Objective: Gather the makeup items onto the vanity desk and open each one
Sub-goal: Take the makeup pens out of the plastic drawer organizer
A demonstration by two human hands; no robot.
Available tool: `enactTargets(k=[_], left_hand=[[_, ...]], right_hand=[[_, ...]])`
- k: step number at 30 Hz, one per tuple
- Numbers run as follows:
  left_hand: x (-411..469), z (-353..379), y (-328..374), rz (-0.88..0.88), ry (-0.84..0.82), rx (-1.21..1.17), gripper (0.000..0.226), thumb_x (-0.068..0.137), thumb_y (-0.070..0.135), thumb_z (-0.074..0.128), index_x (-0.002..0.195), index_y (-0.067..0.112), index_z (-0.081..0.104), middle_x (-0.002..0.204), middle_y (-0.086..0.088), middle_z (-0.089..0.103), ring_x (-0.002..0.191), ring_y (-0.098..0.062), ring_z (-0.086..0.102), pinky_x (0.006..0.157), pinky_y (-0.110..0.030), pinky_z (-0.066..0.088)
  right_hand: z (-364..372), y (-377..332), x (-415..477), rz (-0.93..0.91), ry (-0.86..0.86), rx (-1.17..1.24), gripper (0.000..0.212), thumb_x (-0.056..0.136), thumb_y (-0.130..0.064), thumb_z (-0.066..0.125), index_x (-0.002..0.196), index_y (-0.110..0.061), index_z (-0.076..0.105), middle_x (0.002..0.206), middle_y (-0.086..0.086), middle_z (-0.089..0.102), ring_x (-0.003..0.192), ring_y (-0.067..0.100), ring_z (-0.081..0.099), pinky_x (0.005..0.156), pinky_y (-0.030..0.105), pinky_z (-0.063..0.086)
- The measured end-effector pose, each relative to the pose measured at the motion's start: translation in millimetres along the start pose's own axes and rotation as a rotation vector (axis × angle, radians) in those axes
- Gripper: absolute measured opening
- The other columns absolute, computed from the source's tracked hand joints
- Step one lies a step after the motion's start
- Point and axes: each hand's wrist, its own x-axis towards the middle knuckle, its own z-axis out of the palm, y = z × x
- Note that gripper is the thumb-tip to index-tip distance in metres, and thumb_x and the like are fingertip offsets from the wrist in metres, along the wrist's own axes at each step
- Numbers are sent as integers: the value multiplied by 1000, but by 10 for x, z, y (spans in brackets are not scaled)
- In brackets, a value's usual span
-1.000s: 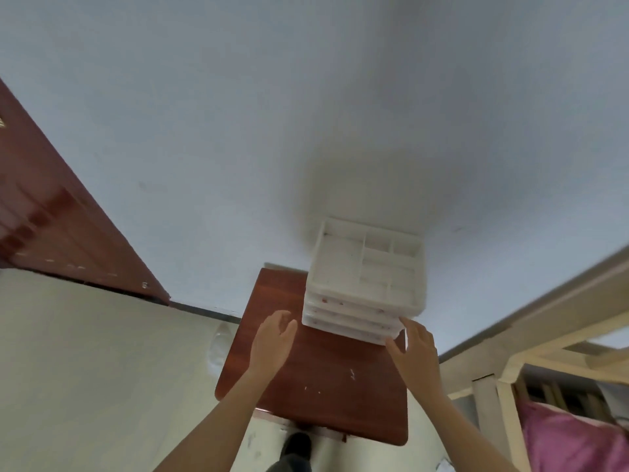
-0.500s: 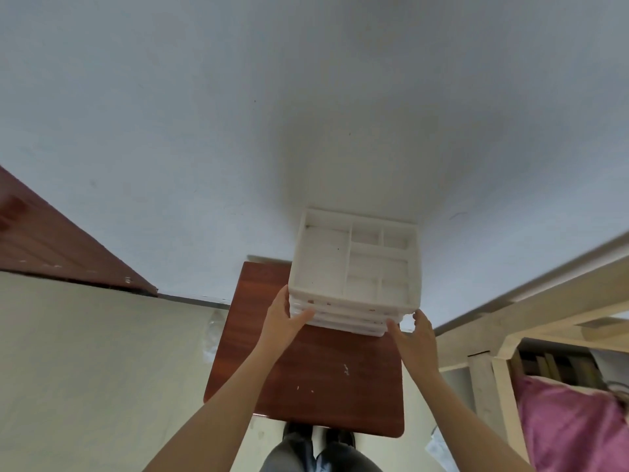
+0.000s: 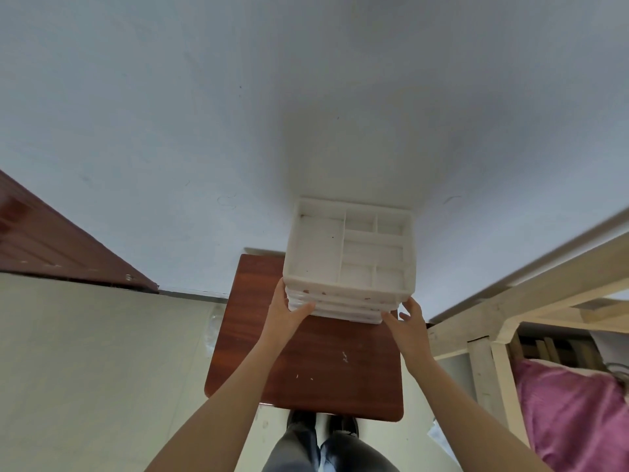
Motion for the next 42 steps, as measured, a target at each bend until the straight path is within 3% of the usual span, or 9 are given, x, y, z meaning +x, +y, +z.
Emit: enactTargets(k=[5,9,12,18,22,34,39,42], left_hand=[[-67,6,-67,8,42,-13,56,82,9,65,130,20,37,101,17,49,101,-9,48,87,-23,37],[-131,-16,-192,8,127,-6,47,82,10,66,124,15,44,111,5,51,104,-13,50,89,-24,38],[-207,-46,-284,1,178,-13,33,84,10,63,113,14,50,108,1,54,103,-15,51,88,-23,37],[-432,-69,-473,2,235,-36,14,89,14,55,103,13,51,97,-2,56,94,-17,52,83,-25,39],[-547,-51,-591,12,274,-41,13,88,12,57,100,15,52,92,3,58,93,-17,55,82,-24,41],[-676,-97,-699,27,304,-33,14,86,8,60,97,14,53,92,1,58,88,-15,56,80,-20,42],[-669,-99,-727,28,300,-38,16,85,9,61,97,16,54,88,11,58,85,-9,56,76,-13,41],[-660,-114,-750,30,292,-43,16,85,8,62,97,16,54,88,10,59,85,-9,57,74,-10,42]], right_hand=[[-38,65,-61,26,-18,25,52,85,-10,61,131,-15,38,111,-6,48,98,14,48,88,28,38],[-90,174,-128,29,23,-35,43,84,-11,61,123,-10,43,108,0,53,97,16,51,85,29,40],[-138,239,-203,17,65,-68,35,85,-12,60,117,-6,48,100,1,53,97,18,52,84,27,40],[-155,448,-404,13,105,-87,40,86,-16,61,122,-5,47,115,5,57,107,21,55,90,30,44],[-163,533,-510,11,105,-79,41,87,-15,60,124,-6,44,126,13,56,114,28,55,97,39,46],[-110,677,-687,21,110,-32,40,86,-12,60,122,-6,44,125,14,56,108,24,55,100,43,46],[-99,697,-668,17,143,-41,35,86,-10,60,119,-7,47,119,12,59,100,19,55,94,35,45],[-108,721,-653,17,159,-60,36,86,-10,60,119,-5,48,118,12,59,106,25,57,91,32,44]])
